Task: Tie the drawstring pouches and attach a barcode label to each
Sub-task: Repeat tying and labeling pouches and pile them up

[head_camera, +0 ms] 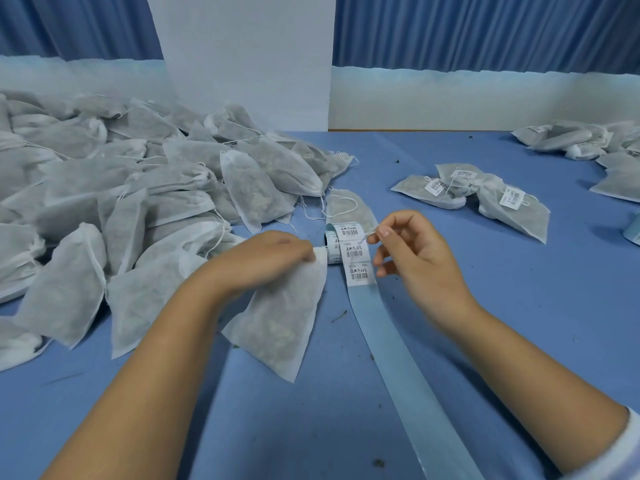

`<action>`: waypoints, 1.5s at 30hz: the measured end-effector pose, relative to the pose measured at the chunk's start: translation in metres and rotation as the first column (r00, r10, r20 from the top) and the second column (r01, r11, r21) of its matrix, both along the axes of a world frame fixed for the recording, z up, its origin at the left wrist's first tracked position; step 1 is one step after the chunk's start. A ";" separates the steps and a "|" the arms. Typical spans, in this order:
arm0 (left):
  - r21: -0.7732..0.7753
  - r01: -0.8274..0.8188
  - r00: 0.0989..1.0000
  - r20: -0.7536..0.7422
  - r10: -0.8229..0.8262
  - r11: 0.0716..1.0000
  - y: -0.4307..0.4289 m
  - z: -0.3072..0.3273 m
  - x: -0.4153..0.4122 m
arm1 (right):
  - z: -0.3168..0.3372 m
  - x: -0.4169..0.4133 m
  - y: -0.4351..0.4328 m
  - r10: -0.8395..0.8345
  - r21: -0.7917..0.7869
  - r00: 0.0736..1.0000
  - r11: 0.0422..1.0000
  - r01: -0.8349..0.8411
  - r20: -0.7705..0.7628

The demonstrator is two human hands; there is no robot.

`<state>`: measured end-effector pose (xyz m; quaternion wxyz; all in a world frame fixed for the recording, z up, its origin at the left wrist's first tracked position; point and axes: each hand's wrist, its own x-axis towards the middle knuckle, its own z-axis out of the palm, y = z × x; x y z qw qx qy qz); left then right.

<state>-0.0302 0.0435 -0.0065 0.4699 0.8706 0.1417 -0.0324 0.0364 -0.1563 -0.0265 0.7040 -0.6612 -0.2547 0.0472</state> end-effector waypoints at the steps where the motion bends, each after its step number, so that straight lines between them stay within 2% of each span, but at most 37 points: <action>1: -0.009 -0.002 1.000 0.003 0.002 1.000 0.003 0.000 0.000 | 0.000 -0.001 0.000 0.014 -0.010 1.000 1.000 -0.014 0.026; 3: -0.056 -0.017 0.999 0.046 0.020 0.998 0.007 -0.001 0.002 | -0.002 -0.003 0.000 0.045 -0.033 0.996 0.999 -0.043 0.081; 5: -0.171 -0.080 0.990 0.100 0.098 0.982 0.004 -0.002 0.004 | -0.005 -0.004 0.000 0.068 -0.076 0.987 0.995 -0.057 0.146; 7: -0.303 -0.132 0.974 0.136 0.180 0.944 -0.003 -0.003 0.008 | -0.007 -0.007 0.001 0.086 -0.145 0.968 0.988 -0.053 0.235; 12: -0.506 -0.183 0.943 0.152 0.296 0.843 -0.015 -0.003 0.011 | -0.011 -0.011 0.003 0.119 -0.253 0.880 0.967 0.001 0.460; 15: -0.584 -0.194 0.937 0.128 0.325 0.788 -0.020 -0.005 0.014 | -0.014 -0.010 0.004 0.124 -0.277 0.891 0.961 0.002 0.437; 19: -0.734 -0.167 0.929 0.106 0.354 0.658 -0.026 -0.006 0.017 | -0.014 -0.008 0.003 0.133 -0.316 0.908 0.949 0.000 0.398; 22: -0.719 -0.173 0.928 0.111 0.357 0.674 -0.028 -0.007 0.017 | -0.014 -0.007 0.002 0.119 -0.312 0.888 0.950 0.029 0.444; 24: -0.653 -0.172 0.940 0.116 0.322 0.737 -0.027 -0.006 0.015 | -0.013 -0.008 0.002 0.093 -0.285 0.885 0.957 0.046 0.455; 28: -0.507 -0.102 0.989 0.044 0.144 0.856 -0.024 -0.002 0.009 | -0.011 -0.005 0.000 0.048 -0.260 0.887 0.962 0.082 0.459; 34: -0.443 -0.124 0.982 0.072 0.173 0.888 -0.027 -0.009 0.009 | -0.013 -0.004 -0.002 0.166 -0.353 0.893 0.936 -0.009 0.418; 38: -0.430 -0.164 0.978 0.043 0.202 0.888 -0.014 -0.010 0.012 | -0.009 0.009 -0.007 0.016 -0.301 0.888 0.943 0.139 0.460; 41: -0.388 -0.172 0.981 0.018 0.194 0.905 -0.003 -0.011 0.012 | -0.012 0.020 -0.013 0.058 -0.437 0.841 0.872 0.219 0.538; 45: -0.453 -0.197 0.979 -0.049 0.197 0.869 0.003 -0.013 0.015 | -0.020 0.025 -0.013 0.315 -0.706 0.795 0.682 0.192 0.519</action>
